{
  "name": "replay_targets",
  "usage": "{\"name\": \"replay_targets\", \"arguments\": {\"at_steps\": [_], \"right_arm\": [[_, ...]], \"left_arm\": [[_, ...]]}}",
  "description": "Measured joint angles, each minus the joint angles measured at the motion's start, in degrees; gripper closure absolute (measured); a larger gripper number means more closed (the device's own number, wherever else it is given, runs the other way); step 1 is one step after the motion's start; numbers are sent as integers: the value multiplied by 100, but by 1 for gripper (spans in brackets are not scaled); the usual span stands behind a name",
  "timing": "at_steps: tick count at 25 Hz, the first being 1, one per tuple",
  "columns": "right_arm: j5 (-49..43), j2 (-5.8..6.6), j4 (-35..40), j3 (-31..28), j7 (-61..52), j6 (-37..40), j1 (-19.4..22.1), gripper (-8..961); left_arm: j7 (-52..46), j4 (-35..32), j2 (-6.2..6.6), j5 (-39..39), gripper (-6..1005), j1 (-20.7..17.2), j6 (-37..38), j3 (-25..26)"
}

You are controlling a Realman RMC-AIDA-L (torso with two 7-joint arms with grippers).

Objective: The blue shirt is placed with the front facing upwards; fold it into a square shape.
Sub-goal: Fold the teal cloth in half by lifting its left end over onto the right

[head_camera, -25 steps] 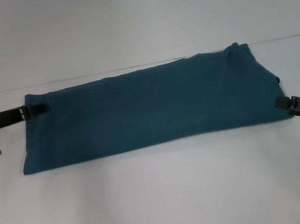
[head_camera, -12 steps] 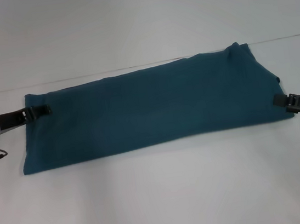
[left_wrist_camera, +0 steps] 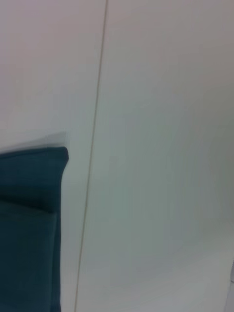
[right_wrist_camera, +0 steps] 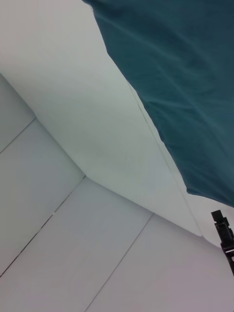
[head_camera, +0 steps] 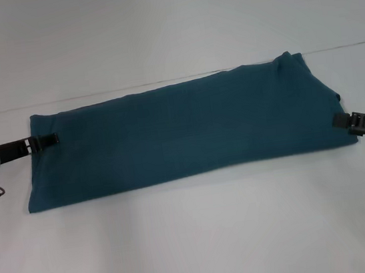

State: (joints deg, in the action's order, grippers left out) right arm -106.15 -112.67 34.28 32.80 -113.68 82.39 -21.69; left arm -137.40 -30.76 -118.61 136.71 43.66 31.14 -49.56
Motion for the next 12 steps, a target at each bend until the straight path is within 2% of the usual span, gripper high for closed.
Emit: {"name": "replay_targets", "arguments": {"at_steps": [12], "right_arm": [[-4, -7, -1, -11, -9, -55, -7, 3]], "left_arm": [[-326, 260, 42, -12, 161, 69, 30, 67]]}}
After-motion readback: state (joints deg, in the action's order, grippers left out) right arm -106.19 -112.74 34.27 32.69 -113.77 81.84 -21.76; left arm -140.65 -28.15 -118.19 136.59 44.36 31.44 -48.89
